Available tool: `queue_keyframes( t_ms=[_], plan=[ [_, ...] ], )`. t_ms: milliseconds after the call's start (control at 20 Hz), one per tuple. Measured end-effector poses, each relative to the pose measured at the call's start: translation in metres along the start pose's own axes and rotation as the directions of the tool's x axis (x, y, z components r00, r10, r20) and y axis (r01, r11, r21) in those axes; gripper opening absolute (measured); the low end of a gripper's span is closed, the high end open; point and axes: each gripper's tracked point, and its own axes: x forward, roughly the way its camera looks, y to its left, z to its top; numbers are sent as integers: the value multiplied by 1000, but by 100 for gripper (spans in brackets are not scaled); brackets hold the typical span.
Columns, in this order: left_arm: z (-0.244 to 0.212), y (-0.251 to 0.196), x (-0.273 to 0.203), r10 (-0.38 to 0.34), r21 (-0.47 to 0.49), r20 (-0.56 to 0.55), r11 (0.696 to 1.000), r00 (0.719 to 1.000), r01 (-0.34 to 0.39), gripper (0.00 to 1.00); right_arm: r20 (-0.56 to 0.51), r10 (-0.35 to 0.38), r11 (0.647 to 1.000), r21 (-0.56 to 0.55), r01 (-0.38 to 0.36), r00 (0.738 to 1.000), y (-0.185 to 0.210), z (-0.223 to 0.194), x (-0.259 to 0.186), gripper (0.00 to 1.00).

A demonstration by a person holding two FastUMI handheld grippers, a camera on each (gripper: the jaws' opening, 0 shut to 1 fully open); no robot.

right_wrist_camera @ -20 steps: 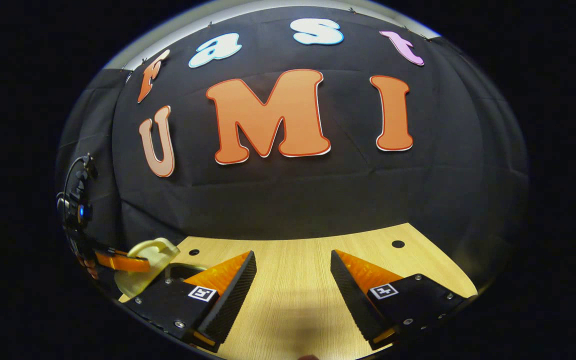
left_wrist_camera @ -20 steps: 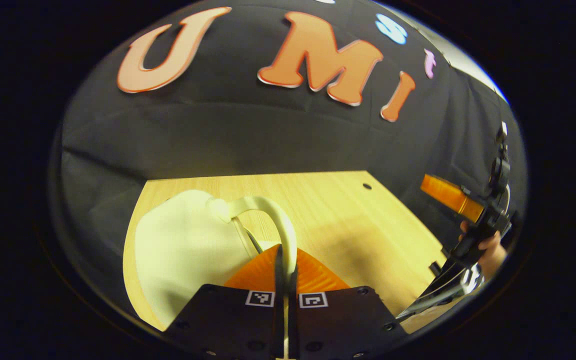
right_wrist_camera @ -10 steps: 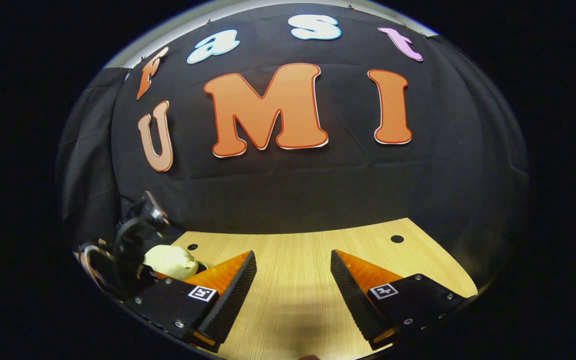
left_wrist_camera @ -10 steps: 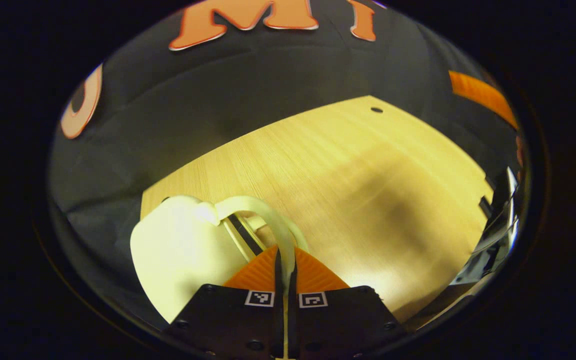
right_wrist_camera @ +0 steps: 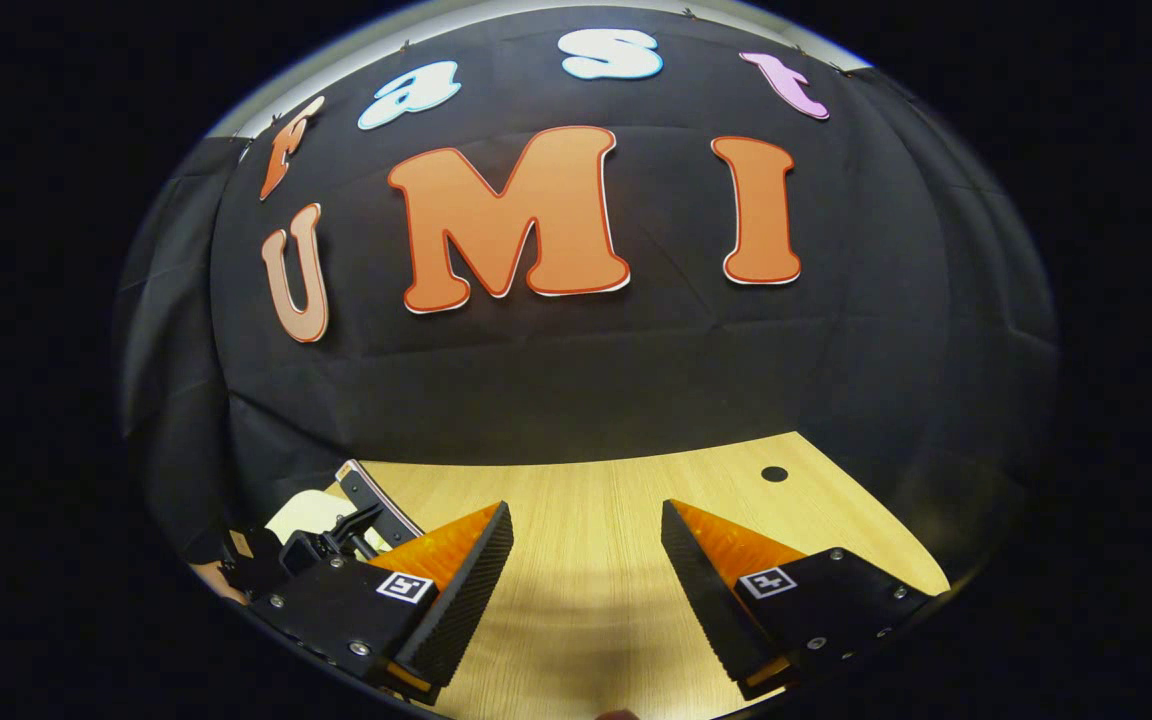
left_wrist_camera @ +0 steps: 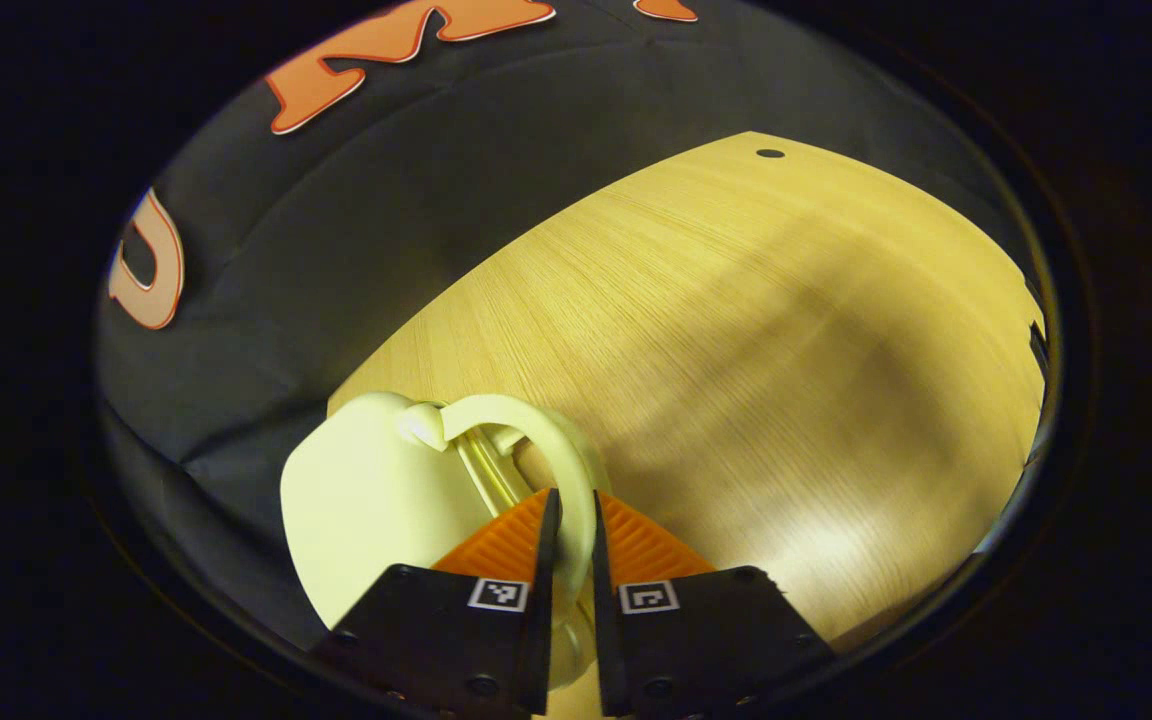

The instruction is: First open the suitcase, pack the skin care products into it, and then close the suitcase.

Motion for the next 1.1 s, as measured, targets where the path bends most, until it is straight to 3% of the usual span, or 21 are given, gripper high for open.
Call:
queue_keyframes(
  t_ms=[200,250,300,350,450,550,600,700,850,1100],
  plan=[
    [21,-23,3,-31,7,126,1000,992,31,58,7,-4,1000,-1,4,1000,-5,3,-3,96],
    [29,-28,-1,-14,0,140,1000,990,14,58,17,-1,1000,4,1,1000,-6,5,-6,96],
    [34,-29,-9,-1,-30,168,1000,986,6,70,49,15,1000,25,-16,999,-5,16,-11,96],
    [39,-29,-8,-2,-63,201,998,980,15,75,86,39,998,47,-43,996,-1,25,-15,95],
    [54,-30,-13,16,-123,261,992,965,17,77,142,29,997,68,-39,990,-7,44,-24,98],
    [50,-30,-19,35,-182,253,983,967,13,85,186,10,996,90,-27,983,-14,55,-31,98],
    [51,-32,-23,46,-229,262,973,964,16,97,195,-6,996,93,-12,981,-23,59,-33,98],
    [66,-27,-25,90,-312,317,950,944,15,99,198,-49,997,72,36,979,-43,59,-37,98],
    [90,-15,-49,160,-398,424,917,891,25,99,163,-89,996,22,87,983,-63,44,-36,98],
    [115,3,-104,260,-473,533,880,805,29,100,121,-83,995,-47,89,989,-66,28,-36,98]
  ],
)
